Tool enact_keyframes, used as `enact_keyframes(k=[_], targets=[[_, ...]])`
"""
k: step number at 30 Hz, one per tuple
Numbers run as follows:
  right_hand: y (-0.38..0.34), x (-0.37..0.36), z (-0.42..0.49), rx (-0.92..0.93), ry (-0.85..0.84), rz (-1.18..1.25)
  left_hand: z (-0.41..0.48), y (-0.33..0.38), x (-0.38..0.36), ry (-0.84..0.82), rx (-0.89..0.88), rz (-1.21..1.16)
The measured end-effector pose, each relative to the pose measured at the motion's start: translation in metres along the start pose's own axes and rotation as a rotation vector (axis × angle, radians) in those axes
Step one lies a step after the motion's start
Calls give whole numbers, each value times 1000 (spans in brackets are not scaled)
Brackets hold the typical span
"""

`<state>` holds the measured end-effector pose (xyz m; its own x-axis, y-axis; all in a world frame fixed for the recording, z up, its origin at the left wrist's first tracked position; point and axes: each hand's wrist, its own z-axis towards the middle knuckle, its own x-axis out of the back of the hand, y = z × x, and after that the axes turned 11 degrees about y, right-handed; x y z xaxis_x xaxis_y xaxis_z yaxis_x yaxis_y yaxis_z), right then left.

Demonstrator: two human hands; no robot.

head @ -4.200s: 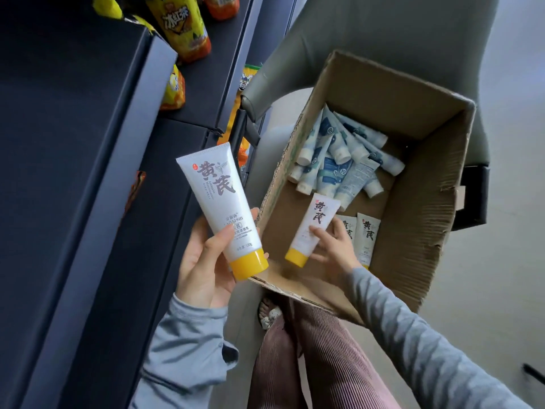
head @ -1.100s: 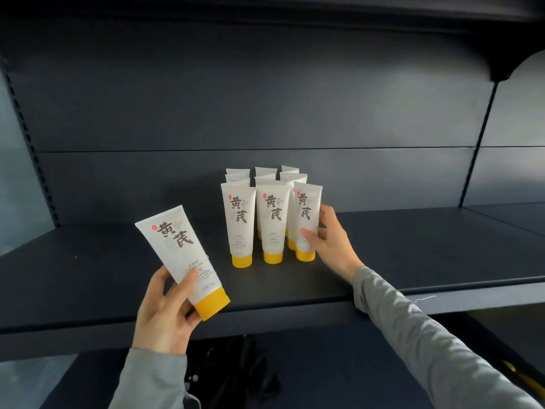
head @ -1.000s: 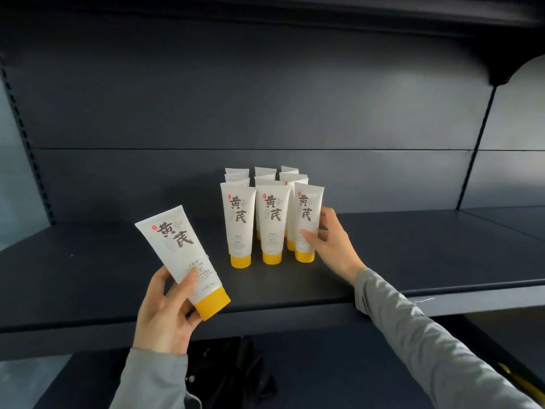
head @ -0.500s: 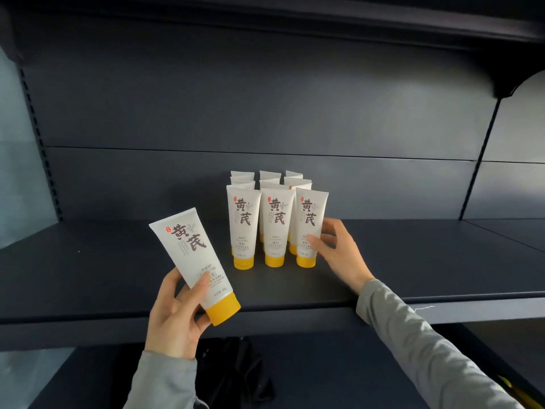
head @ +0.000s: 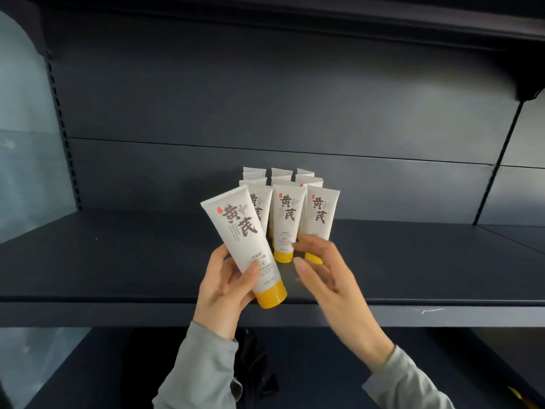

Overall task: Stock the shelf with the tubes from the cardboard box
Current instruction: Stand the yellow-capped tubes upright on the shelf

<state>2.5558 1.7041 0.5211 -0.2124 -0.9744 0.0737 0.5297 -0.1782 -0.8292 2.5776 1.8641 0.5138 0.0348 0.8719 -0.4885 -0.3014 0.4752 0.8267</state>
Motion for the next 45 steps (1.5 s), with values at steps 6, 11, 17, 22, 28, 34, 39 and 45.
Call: enact_keyframes(k=[6, 11, 17, 22, 28, 34, 39, 45], targets=[[-4, -11, -10, -51, -115, 47, -1, 1, -3, -41, -65, 25], [-2, -16, -9, -73, -68, 32, 0, -5, -2, 2, -62, 19], [3, -20, -5, -116, -90, 43, 3, -7, 6, -41, -72, 85], [7, -25, -1, -151, -104, 53, 2, 2, 6, -107, -189, 234], [10, -27, 15, -180, -101, 44, 5, 20, 27, -14, -237, 644], [20, -34, 34, -198, -90, -87, 6, 26, 62, 7, -508, 1578], [33, -46, 47, -184, -87, -203, -3, 26, 78, -64, -456, 1789], [43, -55, 53, -170, -77, -245, -10, 30, 96, -46, -391, 1872]])
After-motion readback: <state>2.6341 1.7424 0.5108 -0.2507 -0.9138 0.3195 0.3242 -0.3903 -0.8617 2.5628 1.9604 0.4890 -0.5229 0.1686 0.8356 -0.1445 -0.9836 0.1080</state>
